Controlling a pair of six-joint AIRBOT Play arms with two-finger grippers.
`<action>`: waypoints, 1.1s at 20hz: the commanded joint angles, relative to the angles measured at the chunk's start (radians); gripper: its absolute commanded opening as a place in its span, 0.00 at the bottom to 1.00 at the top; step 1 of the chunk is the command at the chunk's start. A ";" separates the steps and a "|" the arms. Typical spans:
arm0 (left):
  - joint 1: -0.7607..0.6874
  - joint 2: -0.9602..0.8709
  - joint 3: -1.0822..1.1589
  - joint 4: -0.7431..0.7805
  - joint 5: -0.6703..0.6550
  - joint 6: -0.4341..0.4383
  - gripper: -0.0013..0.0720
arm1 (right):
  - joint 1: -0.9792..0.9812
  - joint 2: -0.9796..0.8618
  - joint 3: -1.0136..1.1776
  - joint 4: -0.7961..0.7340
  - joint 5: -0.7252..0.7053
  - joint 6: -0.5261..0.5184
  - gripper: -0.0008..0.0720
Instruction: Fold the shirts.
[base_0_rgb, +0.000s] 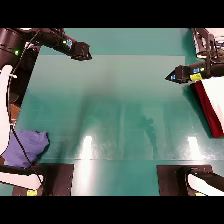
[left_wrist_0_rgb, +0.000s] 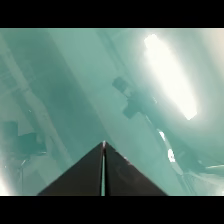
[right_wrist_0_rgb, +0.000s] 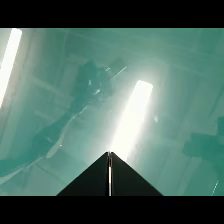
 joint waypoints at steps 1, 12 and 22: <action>0.000 0.001 0.000 0.000 0.000 0.000 0.06 | 0.002 0.000 0.001 0.001 0.000 0.000 0.04; 0.000 0.001 0.000 0.000 0.000 0.000 0.06 | 0.002 0.000 0.000 0.001 0.037 0.001 0.04; 0.048 0.022 0.015 0.072 -0.155 0.000 0.06 | 0.002 0.000 0.000 0.007 0.075 0.001 0.04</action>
